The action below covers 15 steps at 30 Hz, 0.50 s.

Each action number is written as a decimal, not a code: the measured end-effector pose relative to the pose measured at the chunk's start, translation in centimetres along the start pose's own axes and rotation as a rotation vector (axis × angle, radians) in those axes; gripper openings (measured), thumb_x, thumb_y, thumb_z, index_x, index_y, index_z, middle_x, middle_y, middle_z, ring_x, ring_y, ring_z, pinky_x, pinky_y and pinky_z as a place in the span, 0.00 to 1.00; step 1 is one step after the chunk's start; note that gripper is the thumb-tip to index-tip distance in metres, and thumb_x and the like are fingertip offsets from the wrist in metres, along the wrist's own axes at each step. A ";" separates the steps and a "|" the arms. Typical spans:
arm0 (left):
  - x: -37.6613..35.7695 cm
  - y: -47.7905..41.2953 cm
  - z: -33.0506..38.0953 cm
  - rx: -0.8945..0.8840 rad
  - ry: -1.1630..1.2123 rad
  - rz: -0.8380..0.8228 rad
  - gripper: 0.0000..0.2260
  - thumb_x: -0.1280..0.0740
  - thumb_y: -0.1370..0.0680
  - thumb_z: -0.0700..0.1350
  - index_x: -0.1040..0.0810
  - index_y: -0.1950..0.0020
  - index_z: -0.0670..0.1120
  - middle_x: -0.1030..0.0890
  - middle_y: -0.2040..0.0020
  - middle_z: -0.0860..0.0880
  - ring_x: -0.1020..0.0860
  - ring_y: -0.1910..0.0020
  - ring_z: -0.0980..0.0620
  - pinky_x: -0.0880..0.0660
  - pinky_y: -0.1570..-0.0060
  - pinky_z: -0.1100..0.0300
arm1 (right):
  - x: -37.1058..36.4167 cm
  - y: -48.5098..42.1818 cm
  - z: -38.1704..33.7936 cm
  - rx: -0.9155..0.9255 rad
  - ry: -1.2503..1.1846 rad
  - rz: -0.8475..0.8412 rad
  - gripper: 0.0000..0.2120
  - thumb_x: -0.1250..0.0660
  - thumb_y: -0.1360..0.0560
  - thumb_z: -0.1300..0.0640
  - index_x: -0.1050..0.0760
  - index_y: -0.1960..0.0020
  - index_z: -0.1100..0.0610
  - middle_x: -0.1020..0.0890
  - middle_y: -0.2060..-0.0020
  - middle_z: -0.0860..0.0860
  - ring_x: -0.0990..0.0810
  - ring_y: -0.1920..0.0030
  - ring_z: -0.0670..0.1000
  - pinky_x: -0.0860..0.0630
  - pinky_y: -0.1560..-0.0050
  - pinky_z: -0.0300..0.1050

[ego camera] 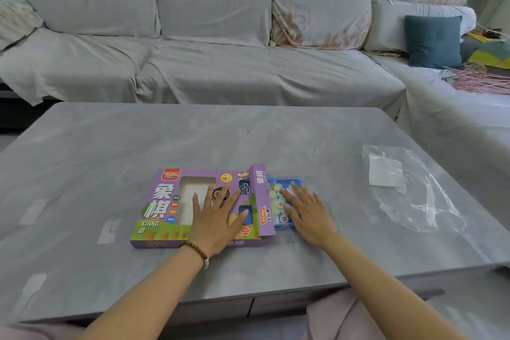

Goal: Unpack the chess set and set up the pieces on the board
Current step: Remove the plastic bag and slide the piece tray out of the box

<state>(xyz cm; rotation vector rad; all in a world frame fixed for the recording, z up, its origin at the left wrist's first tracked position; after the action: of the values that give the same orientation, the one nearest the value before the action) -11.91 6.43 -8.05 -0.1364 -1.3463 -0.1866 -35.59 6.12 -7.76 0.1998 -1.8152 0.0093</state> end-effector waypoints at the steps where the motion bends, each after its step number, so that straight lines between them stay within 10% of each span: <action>1: 0.0 0.0 -0.1 0.007 -0.004 -0.002 0.46 0.79 0.40 0.72 0.55 0.25 0.60 0.55 0.23 0.55 0.62 0.25 0.49 0.64 0.29 0.43 | -0.1 -0.1 -0.1 0.013 0.030 -0.022 0.29 0.62 0.24 0.37 0.54 0.24 0.43 0.55 0.24 0.45 0.60 0.24 0.46 0.63 0.27 0.46; 9: 0.1 0.0 -0.1 -0.004 0.008 -0.010 0.42 0.73 0.36 0.72 0.53 0.25 0.59 0.54 0.23 0.54 0.61 0.25 0.49 0.65 0.29 0.46 | 1.1 1.8 3.7 -0.028 0.089 -0.051 0.25 0.58 0.21 0.41 0.57 0.25 0.42 0.55 0.24 0.45 0.59 0.24 0.46 0.63 0.27 0.46; 15: 1.8 0.3 -1.4 0.028 0.179 0.127 0.40 0.58 0.32 0.71 0.42 0.26 0.50 0.42 0.25 0.51 0.51 0.25 0.47 0.55 0.27 0.50 | 2.5 0.8 -0.7 -0.041 -0.025 0.101 0.22 0.51 0.19 0.44 0.37 0.28 0.50 0.34 0.29 0.49 0.38 0.29 0.50 0.47 0.29 0.47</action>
<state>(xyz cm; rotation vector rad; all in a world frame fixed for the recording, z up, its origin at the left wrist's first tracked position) -10.13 6.33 -6.55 -0.1772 -1.1578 -0.0708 -35.64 6.64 -5.08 0.0792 -1.8472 0.0404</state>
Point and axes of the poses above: each hand's wrist, its own y-axis away from the middle knuckle, its own x-axis out of the back of the hand, z = x × y, the point moved 2 cm from there along -y, towards the middle knuckle
